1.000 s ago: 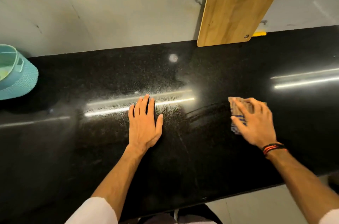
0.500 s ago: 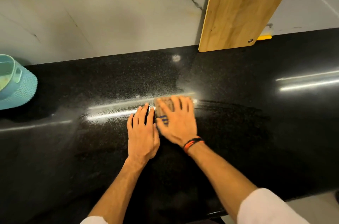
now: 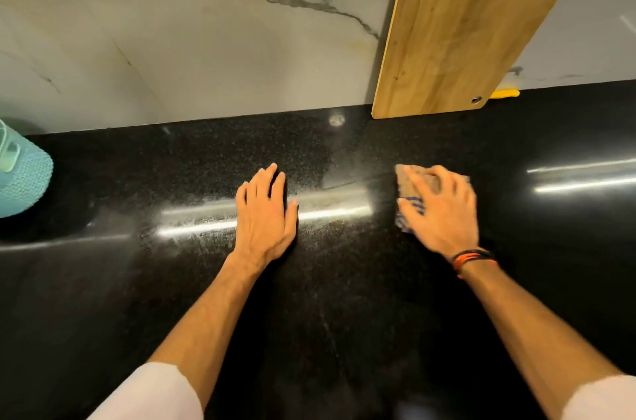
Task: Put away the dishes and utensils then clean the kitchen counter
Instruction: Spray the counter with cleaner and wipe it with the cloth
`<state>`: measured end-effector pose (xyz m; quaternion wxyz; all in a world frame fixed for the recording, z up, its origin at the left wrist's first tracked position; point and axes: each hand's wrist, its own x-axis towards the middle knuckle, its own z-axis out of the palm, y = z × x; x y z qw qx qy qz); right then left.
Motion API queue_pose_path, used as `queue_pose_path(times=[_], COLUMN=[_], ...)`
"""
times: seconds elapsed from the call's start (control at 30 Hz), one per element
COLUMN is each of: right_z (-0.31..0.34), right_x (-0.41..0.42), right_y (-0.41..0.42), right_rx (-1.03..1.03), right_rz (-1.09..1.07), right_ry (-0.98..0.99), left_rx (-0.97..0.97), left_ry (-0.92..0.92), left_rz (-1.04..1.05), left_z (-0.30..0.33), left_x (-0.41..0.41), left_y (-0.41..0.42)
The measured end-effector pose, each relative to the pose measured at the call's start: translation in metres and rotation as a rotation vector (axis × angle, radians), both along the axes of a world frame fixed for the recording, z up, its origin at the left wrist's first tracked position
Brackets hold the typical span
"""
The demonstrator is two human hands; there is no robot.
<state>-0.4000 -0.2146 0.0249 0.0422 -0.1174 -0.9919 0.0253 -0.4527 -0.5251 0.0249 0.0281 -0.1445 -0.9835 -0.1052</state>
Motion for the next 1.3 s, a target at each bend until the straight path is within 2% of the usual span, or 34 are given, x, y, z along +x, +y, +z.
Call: queue_pose_path(times=[0.1, 0.23, 0.33, 0.47, 0.57, 0.83, 1.3], right_z=[-0.002, -0.008, -0.009, -0.005, -0.006, -0.008, -0.007], right_x=[-0.004, -0.015, -0.039, -0.081, -0.103, -0.177, -0.136], right_y=[0.030, 0.013, -0.037, -0.132, -0.162, -0.119, -0.085], right_rx=[0.025, 0.052, 0.054, -0.041, -0.115, -0.055, -0.059], right_rz=[-0.050, -0.073, 0.028, 0.183, 0.274, 0.144, 0.293], right_ry=[-0.018, 0.032, 0.079, 0.092, 0.102, 0.074, 0.082], left_rx=[-0.001, -0.023, -0.014, 0.001, 0.012, -0.012, -0.014], left_ry=[-0.040, -0.006, 0.007, 0.011, 0.009, 0.001, -0.005], left_rz=[0.038, 0.066, 0.068, 0.071, 0.069, 0.091, 0.093], left_z=[-0.006, -0.012, -0.013, -0.015, -0.014, -0.012, -0.009], left_x=[-0.022, -0.024, -0.024, -0.026, -0.027, -0.025, -0.025], left_y=[0.001, 0.002, 0.002, 0.001, 0.000, 0.001, 0.003])
